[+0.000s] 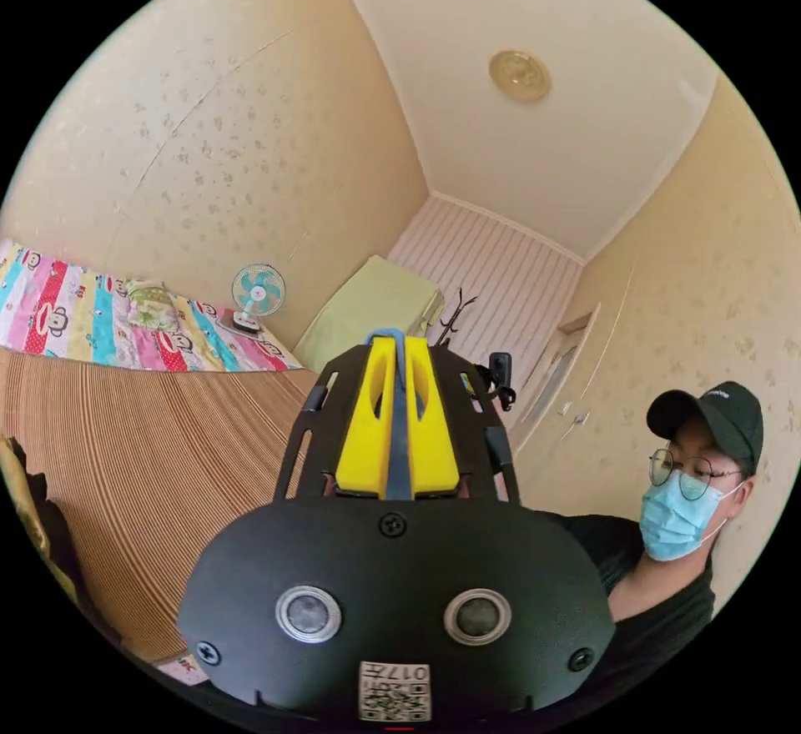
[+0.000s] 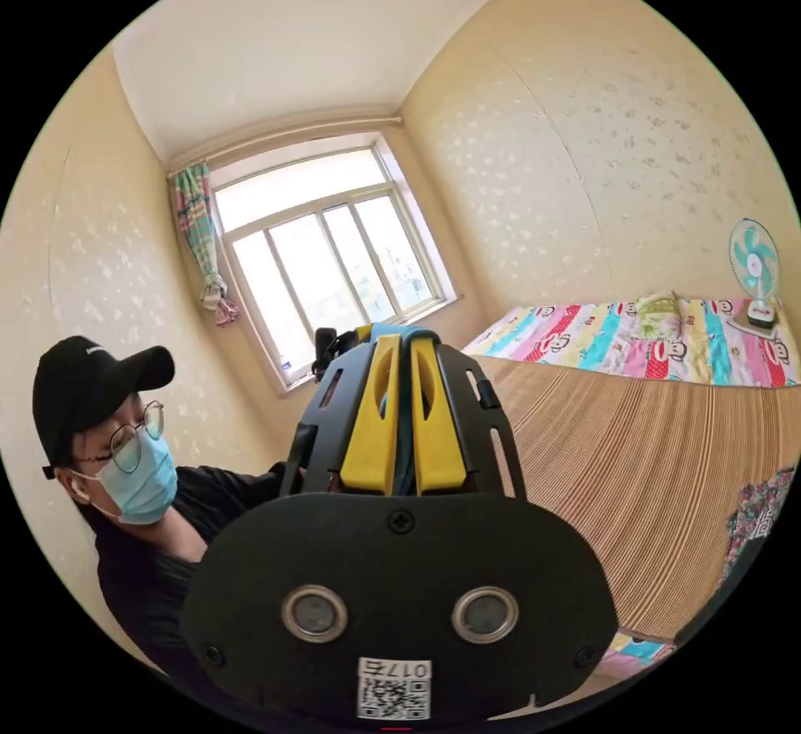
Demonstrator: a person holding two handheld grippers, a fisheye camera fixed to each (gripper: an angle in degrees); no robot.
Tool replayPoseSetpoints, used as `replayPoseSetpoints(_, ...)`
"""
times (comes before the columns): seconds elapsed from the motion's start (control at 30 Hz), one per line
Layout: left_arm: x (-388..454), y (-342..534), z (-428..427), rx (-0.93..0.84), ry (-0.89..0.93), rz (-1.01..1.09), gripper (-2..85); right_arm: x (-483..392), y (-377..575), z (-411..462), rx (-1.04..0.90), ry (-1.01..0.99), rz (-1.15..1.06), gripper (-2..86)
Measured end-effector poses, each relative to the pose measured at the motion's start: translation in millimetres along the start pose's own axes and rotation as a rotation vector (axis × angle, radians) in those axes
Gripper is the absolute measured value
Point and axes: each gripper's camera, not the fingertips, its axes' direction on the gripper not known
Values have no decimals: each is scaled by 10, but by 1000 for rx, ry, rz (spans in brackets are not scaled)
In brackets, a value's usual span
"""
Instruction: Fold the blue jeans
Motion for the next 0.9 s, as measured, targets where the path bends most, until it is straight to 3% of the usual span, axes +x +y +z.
replayPoseSetpoints(0.1, -731, -222, 325, 11, -14, -145, -6, 583, -334, 457, -17, 128, 76, 21)
replayPoseSetpoints(0.2, -969, -553, 470, 31, -98, -83, -5, 839, -607, 783, 53, 171, 20, 21)
replayPoseSetpoints(0.3, -1085, -675, 604, -10, -170, 21, -2, 807, -631, 1115, 78, 343, -159, 22)
replayPoseSetpoints(0.4, -1539, -135, 868, -149, -338, -10, 5, 1066, -162, 1634, -55, 472, -169, 25)
replayPoseSetpoints(0.47, -1893, 531, 1025, -252, -397, -51, 13, 1495, 669, 2067, -183, 530, -129, 30)
replayPoseSetpoints(0.53, -2430, 1658, 1233, -422, -387, -154, 39, 1930, 1478, 2324, -272, 547, -58, 35)
replayPoseSetpoints(0.63, -3112, 3034, 1332, -626, -448, -337, 72, 2867, 2911, 2510, -425, 452, 282, 53)
replayPoseSetpoints(0.7, -3439, 3609, 1215, -658, -417, -476, 83, 3262, 3652, 2406, -427, 334, 501, 66)
replayPoseSetpoints(0.77, -3664, 3840, 974, -563, -339, -568, 87, 3475, 4242, 2111, -305, 222, 658, 77)
replayPoseSetpoints(0.9, -4214, 3365, 664, -366, -297, -620, 123, 3666, 4199, 1918, -207, 174, 680, 110)
